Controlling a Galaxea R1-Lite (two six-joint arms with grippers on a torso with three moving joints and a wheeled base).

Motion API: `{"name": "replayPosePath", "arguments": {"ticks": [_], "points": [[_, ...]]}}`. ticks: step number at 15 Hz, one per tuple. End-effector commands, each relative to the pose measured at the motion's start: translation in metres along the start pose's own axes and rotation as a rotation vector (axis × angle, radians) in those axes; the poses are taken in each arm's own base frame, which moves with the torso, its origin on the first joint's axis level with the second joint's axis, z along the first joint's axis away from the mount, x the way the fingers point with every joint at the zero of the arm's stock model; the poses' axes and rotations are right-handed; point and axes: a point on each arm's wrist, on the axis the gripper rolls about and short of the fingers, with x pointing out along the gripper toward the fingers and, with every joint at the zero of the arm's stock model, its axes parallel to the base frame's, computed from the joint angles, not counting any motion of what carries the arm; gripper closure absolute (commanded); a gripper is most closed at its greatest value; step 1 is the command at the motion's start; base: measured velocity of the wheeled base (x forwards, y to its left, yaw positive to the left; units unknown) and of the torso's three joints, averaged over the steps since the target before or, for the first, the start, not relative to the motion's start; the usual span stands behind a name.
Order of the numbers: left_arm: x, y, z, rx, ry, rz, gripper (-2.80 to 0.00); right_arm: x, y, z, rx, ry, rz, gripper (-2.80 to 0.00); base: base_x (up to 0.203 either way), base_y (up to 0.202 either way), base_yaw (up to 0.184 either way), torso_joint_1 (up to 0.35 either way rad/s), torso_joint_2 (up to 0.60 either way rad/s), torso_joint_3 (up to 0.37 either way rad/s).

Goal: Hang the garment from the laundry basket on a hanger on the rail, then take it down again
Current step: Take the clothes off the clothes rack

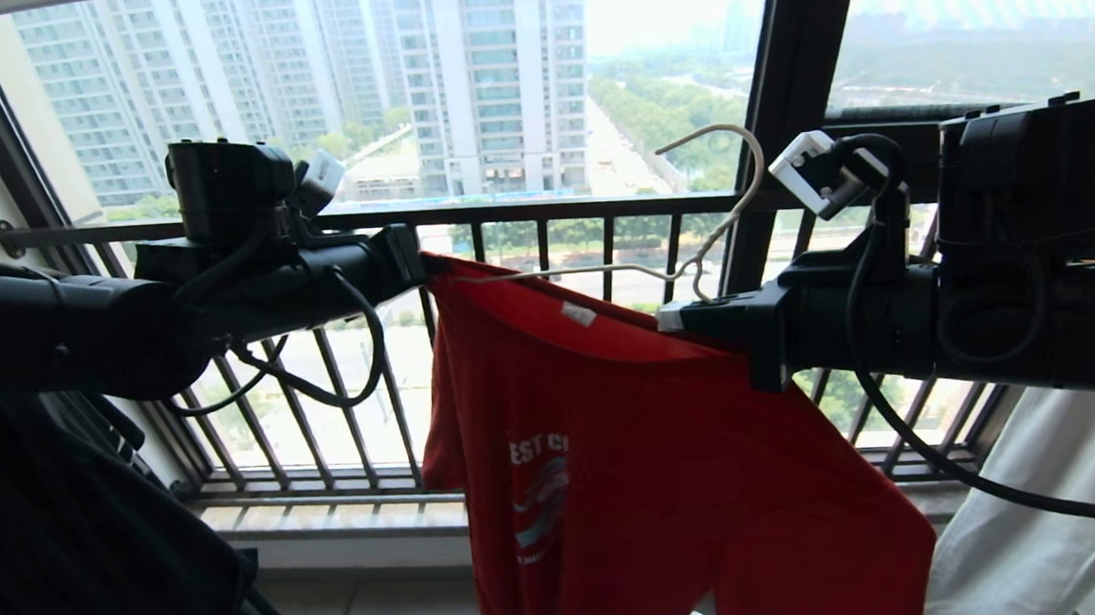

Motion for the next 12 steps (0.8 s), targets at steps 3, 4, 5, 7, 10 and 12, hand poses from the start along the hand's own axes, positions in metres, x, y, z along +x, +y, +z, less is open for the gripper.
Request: {"name": "replayPosePath", "arguments": {"ticks": [3,4,5,7,10,12], "points": [[0.014,0.016,-0.008,-0.016,0.027,0.025,0.00,0.000,0.000,0.000,0.000,-0.002,0.000,0.00,0.000,0.000,0.000,0.000,0.00,0.000],[0.017,0.018,-0.010,-0.018,0.033,0.029,0.00,-0.001,0.000,0.001,-0.001,-0.004,0.000,0.00,0.000,0.000,0.000,0.000,0.00,0.000],[0.019,0.020,-0.011,-0.019,0.038,0.031,0.00,-0.001,-0.001,0.001,0.000,-0.004,-0.003,0.00,0.000,0.000,0.000,0.000,0.00,0.000],[0.025,0.024,-0.017,-0.023,0.055,0.039,0.00,-0.001,-0.001,0.001,0.000,-0.005,-0.005,0.00,0.000,0.000,0.000,0.000,0.00,0.000],[0.030,0.026,-0.023,-0.023,0.078,0.040,0.00,-0.001,-0.002,0.002,0.001,-0.010,-0.017,0.00,0.000,0.000,0.000,0.000,0.00,0.000],[0.033,0.018,-0.030,-0.017,0.101,0.023,0.00,-0.001,-0.002,0.004,0.003,-0.016,-0.025,0.00,0.000,0.000,0.000,0.000,0.00,0.000]]}}
